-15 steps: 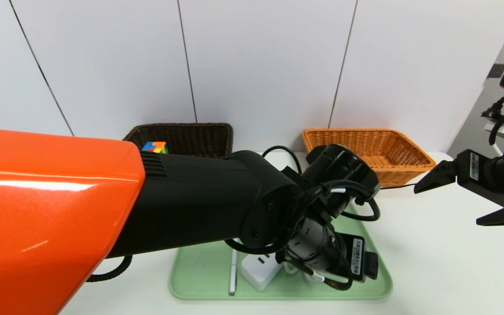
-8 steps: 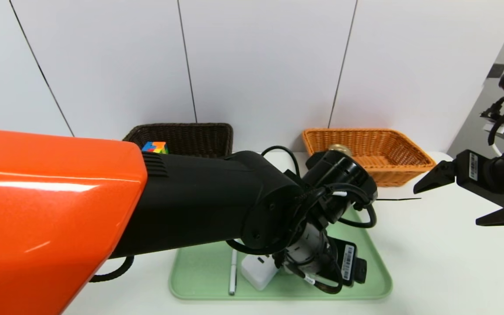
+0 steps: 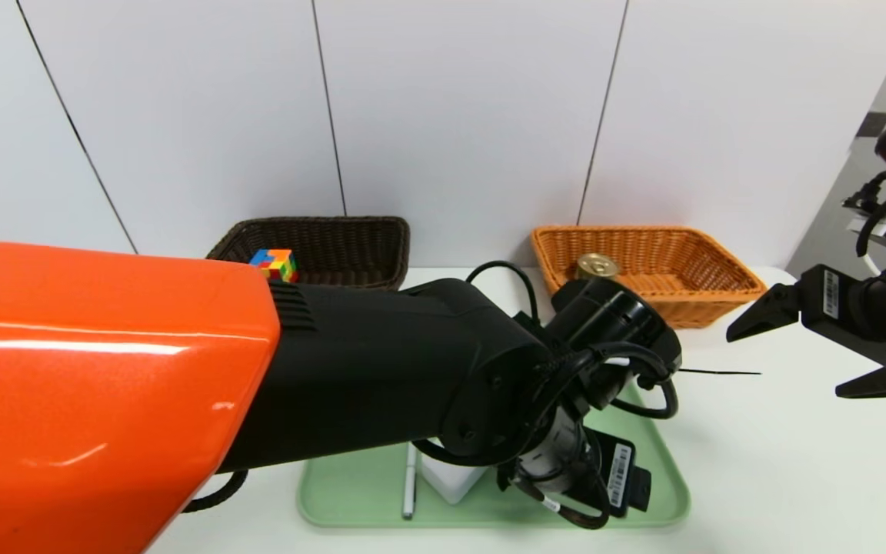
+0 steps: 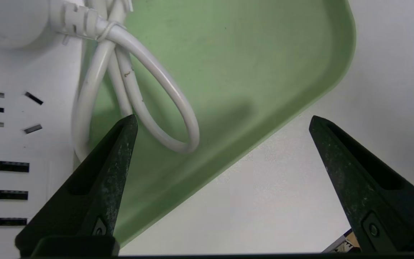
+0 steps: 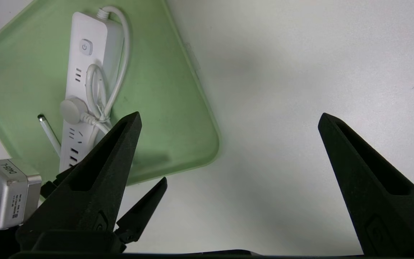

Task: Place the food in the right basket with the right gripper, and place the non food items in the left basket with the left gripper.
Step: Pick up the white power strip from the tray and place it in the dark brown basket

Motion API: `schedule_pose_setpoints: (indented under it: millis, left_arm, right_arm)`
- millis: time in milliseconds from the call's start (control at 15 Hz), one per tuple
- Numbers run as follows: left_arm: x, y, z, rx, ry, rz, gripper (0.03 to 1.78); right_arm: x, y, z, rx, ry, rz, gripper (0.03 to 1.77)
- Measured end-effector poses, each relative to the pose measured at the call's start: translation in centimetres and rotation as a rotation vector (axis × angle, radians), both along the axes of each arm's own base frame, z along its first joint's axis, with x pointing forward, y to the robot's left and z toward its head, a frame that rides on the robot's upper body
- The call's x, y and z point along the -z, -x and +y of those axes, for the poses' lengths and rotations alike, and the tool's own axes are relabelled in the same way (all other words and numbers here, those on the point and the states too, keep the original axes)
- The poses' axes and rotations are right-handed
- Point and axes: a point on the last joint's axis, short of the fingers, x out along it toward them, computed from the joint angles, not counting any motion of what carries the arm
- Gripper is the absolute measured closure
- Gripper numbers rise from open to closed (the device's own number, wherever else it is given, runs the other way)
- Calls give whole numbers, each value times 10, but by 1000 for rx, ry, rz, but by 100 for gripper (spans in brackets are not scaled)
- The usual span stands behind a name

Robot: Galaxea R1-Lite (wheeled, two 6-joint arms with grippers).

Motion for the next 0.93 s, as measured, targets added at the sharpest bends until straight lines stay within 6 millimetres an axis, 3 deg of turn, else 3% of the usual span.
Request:
schedule_pose_setpoints:
  millis: [933]
  left_arm:
    - [1, 0, -4, 6, -32, -21, 12]
  right_arm:
    - [5, 2, -2, 6, 4, 20, 10]
